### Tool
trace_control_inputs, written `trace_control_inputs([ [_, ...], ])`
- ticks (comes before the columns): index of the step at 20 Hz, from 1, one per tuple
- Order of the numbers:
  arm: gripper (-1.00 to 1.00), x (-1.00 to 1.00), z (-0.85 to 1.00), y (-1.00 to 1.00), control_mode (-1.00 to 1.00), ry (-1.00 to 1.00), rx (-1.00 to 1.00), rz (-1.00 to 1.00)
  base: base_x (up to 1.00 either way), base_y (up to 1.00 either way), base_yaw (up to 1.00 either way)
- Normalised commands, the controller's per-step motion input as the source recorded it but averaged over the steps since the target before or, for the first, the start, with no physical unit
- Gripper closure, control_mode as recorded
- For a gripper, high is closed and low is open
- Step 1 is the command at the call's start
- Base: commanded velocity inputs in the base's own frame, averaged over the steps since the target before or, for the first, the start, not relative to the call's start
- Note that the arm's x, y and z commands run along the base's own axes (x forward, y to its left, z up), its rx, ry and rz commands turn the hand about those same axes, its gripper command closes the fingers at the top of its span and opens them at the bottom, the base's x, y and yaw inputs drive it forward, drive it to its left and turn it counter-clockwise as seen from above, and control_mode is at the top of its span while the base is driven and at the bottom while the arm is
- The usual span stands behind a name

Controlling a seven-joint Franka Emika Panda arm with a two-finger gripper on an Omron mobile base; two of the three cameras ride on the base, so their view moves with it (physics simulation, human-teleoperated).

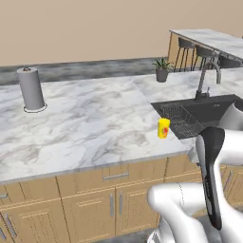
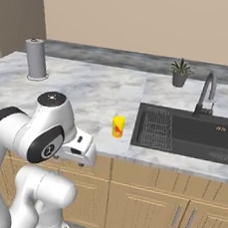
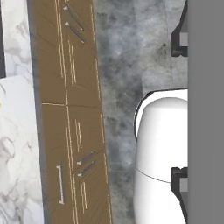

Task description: Pick the cup and bowl from the counter and place them on the counter next to the sink.

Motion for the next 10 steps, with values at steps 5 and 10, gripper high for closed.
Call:
trace_control_inputs([
  [5,-1.0,0.0,0.0,0.0,1.0,0.0,0.0,0.0,-0.57,-0.03,-0.1],
  [10,-1.0,0.0,0.0,0.0,1.0,0.0,0.0,0.0,-0.03,-0.16,-0.28],
])
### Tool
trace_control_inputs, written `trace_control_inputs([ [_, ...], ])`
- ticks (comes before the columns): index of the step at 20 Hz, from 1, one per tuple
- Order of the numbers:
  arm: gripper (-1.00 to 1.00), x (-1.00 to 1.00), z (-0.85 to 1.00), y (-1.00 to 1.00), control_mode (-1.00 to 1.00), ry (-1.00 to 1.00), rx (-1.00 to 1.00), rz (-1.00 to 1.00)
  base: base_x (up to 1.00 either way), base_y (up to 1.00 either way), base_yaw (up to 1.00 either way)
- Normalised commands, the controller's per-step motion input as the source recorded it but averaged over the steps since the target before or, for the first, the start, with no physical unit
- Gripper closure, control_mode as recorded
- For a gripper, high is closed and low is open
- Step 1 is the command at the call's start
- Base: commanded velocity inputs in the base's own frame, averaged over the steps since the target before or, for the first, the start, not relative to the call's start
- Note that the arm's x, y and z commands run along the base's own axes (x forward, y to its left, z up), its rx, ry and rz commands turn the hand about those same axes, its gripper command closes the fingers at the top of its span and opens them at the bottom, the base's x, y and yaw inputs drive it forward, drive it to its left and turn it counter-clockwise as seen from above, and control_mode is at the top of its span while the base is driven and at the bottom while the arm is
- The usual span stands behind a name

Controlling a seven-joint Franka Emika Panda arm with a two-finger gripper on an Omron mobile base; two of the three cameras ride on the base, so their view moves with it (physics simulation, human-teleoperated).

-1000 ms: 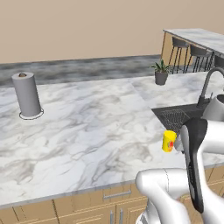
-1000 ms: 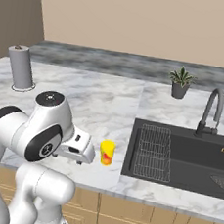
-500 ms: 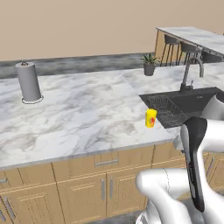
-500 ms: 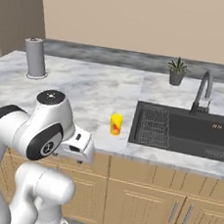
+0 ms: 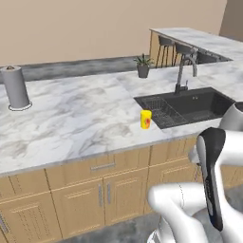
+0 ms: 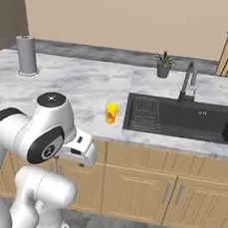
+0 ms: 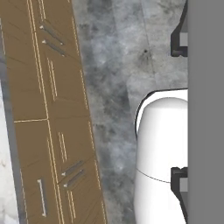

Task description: Pick the cup and bowl from the counter and place them on the counter next to the sink.

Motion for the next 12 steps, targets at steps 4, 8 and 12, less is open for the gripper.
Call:
trace_control_inputs([
  [4,-1.0,0.0,0.0,0.0,1.0,0.0,0.0,0.0,0.26,-0.66,-0.34],
  [8,-1.0,0.0,0.0,0.0,1.0,0.0,0.0,0.0,0.31,-0.8,-0.48],
  [12,-1.0,0.0,0.0,0.0,1.0,0.0,0.0,0.0,0.21,-0.66,-0.53],
])
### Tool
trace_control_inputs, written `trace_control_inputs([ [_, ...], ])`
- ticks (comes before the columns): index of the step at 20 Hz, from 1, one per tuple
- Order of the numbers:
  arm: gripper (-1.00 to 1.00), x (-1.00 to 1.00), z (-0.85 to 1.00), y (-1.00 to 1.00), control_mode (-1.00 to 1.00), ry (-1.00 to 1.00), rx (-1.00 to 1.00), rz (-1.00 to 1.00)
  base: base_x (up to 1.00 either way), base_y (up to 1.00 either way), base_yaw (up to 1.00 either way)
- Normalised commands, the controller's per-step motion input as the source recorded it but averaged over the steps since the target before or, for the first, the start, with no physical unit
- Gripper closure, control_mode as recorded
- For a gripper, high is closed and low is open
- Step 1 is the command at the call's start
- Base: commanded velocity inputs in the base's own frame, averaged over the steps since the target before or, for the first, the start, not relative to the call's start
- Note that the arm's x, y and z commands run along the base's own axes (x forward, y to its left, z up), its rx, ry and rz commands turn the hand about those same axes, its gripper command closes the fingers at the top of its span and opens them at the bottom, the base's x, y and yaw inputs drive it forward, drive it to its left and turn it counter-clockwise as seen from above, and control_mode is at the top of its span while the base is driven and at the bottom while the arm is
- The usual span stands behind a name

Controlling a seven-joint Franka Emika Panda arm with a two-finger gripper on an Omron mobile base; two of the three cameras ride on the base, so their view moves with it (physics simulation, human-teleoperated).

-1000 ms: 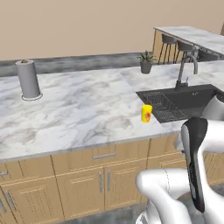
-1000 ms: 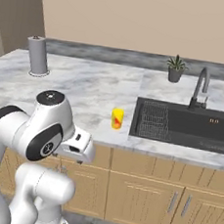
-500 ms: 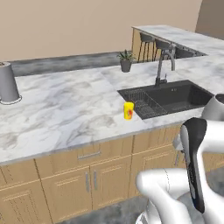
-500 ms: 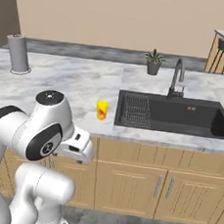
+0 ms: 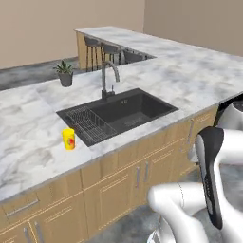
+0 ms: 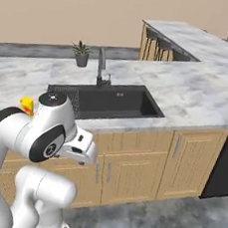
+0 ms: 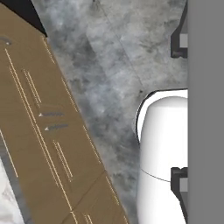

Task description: Pick the cup and bowl from the counter and place them on the counter next to the sink.

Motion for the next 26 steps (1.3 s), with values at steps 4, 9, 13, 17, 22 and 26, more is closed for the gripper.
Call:
trace_control_inputs([
  [4,-1.0,0.0,0.0,0.0,1.0,0.0,0.0,0.0,0.26,-0.72,-0.6],
  [9,-1.0,0.0,0.0,0.0,1.0,0.0,0.0,0.0,0.31,-0.71,-0.68],
  [13,-1.0,0.0,0.0,0.0,1.0,0.0,0.0,0.0,0.28,-0.41,-0.75],
  [17,-1.0,0.0,0.0,0.0,1.0,0.0,0.0,0.0,0.28,-0.28,-0.78],
  [22,-1.0,0.0,0.0,0.0,1.0,0.0,0.0,0.0,0.32,-0.25,-0.72],
  [26,-1.0,0.0,0.0,0.0,1.0,0.0,0.0,0.0,0.44,-0.06,-0.65],
])
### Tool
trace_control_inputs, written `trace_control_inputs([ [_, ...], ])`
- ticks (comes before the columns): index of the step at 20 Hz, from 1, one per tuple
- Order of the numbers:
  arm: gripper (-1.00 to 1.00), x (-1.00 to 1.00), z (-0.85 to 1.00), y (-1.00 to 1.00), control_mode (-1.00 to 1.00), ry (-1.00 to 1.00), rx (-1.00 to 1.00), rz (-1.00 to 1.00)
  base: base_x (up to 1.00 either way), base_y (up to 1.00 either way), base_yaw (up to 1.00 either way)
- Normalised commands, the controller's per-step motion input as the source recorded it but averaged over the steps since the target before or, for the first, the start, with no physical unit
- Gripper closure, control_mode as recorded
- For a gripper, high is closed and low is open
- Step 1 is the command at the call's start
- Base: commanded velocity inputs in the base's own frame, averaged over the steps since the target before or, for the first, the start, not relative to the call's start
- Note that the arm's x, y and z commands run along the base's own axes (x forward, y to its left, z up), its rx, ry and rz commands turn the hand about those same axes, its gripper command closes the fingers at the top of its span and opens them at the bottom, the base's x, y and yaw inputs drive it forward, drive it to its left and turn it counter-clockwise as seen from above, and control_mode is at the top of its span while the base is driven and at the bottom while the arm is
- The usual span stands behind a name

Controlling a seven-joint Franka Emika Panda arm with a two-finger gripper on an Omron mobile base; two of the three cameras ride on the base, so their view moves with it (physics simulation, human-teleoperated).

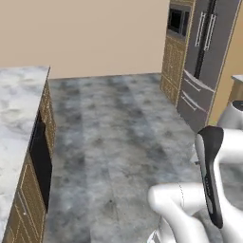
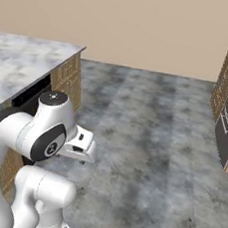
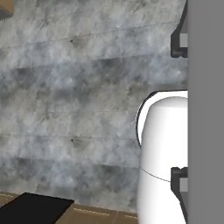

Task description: Pick the cup and bowl from the counter and place them on the counter next to the sink.

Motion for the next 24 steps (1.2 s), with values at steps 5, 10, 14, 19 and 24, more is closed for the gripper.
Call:
trace_control_inputs([
  [5,-1.0,0.0,0.0,0.0,1.0,0.0,0.0,0.0,0.37,0.0,-0.6],
  [10,-1.0,0.0,0.0,0.0,1.0,0.0,0.0,0.0,0.39,-0.04,-0.57],
  [14,-1.0,0.0,0.0,0.0,1.0,0.0,0.0,0.0,0.31,-0.18,-0.53],
  [19,-1.0,0.0,0.0,0.0,1.0,0.0,0.0,0.0,0.34,-0.14,-0.53],
  [24,-1.0,0.0,0.0,0.0,1.0,0.0,0.0,0.0,0.16,-0.04,-0.51],
])
